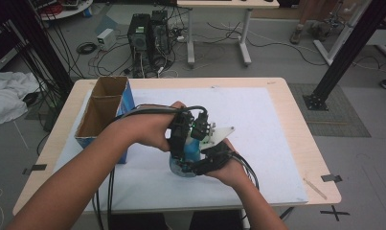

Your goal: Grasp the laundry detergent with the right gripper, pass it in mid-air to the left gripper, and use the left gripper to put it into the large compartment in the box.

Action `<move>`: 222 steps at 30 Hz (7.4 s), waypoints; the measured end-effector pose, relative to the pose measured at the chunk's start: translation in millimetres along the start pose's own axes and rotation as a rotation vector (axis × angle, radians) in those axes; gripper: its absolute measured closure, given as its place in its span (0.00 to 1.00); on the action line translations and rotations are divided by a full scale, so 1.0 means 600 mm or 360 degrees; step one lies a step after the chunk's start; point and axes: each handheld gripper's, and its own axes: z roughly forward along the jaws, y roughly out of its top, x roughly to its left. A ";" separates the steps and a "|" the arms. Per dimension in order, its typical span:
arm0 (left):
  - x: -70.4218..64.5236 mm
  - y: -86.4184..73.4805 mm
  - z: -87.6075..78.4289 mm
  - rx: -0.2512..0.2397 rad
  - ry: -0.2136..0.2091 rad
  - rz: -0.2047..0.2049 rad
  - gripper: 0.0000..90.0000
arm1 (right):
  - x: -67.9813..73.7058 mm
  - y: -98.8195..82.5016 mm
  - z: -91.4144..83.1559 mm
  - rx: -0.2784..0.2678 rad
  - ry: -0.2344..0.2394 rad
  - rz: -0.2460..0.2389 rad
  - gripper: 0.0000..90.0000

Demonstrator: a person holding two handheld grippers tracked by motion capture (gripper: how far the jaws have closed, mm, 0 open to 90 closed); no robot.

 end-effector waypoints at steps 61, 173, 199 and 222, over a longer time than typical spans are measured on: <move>0.014 -0.033 -0.052 0.0022 0.0014 -0.0160 0.43 | -0.020 0.034 -0.053 0.0116 -0.0097 0.0018 0.15; 0.096 -0.428 -0.025 0.0102 0.0040 -0.1915 0.43 | -0.052 0.074 -0.072 0.1151 -0.0052 -0.0049 0.13; 0.096 -0.432 0.054 0.0112 0.0016 -0.1871 0.43 | -0.056 0.065 -0.078 0.1172 -0.0055 -0.0014 0.13; 0.095 -0.429 0.041 0.0101 0.0041 -0.1813 0.37 | -0.054 0.066 -0.076 0.1170 -0.0067 -0.0009 0.13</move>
